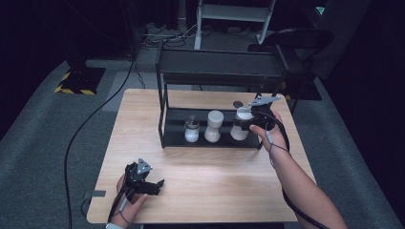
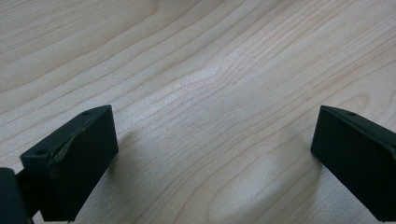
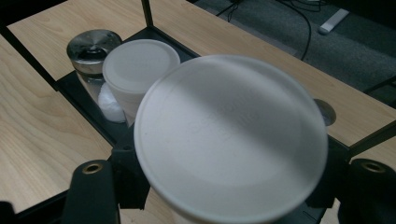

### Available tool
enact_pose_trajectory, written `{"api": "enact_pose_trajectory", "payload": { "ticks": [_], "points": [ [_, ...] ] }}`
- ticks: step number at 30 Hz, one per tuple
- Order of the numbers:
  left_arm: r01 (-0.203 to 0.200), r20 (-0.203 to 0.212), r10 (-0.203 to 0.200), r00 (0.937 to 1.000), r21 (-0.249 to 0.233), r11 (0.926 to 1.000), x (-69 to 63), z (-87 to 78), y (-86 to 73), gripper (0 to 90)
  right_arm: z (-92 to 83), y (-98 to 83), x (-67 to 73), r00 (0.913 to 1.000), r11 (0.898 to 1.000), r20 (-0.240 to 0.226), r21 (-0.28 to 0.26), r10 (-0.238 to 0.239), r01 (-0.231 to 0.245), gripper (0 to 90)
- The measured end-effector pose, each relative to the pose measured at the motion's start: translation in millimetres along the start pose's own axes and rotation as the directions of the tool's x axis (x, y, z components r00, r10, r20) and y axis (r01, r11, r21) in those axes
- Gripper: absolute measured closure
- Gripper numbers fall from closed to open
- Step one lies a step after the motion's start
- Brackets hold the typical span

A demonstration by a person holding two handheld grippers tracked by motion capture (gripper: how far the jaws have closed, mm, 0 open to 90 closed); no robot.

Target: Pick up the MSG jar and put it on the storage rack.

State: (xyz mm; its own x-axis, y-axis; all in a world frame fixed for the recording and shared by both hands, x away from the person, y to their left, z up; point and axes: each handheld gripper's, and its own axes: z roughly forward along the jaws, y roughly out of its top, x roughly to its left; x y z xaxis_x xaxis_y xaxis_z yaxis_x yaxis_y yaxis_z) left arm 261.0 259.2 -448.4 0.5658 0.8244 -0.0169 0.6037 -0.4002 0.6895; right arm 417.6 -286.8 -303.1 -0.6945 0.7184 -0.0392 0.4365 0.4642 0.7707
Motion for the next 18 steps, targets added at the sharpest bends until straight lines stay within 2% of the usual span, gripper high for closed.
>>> {"api": "enact_pose_trajectory", "payload": {
  "ticks": [18],
  "points": [
    [-0.001, 0.000, 0.001, 1.0000, -0.001, 1.0000, 0.1, 0.1, 0.0, 0.6, 36.1, -10.9, -4.4, 0.9997, 0.999, 0.001, 0.046, 0.024, -0.024, 32.7]
  ]
}}
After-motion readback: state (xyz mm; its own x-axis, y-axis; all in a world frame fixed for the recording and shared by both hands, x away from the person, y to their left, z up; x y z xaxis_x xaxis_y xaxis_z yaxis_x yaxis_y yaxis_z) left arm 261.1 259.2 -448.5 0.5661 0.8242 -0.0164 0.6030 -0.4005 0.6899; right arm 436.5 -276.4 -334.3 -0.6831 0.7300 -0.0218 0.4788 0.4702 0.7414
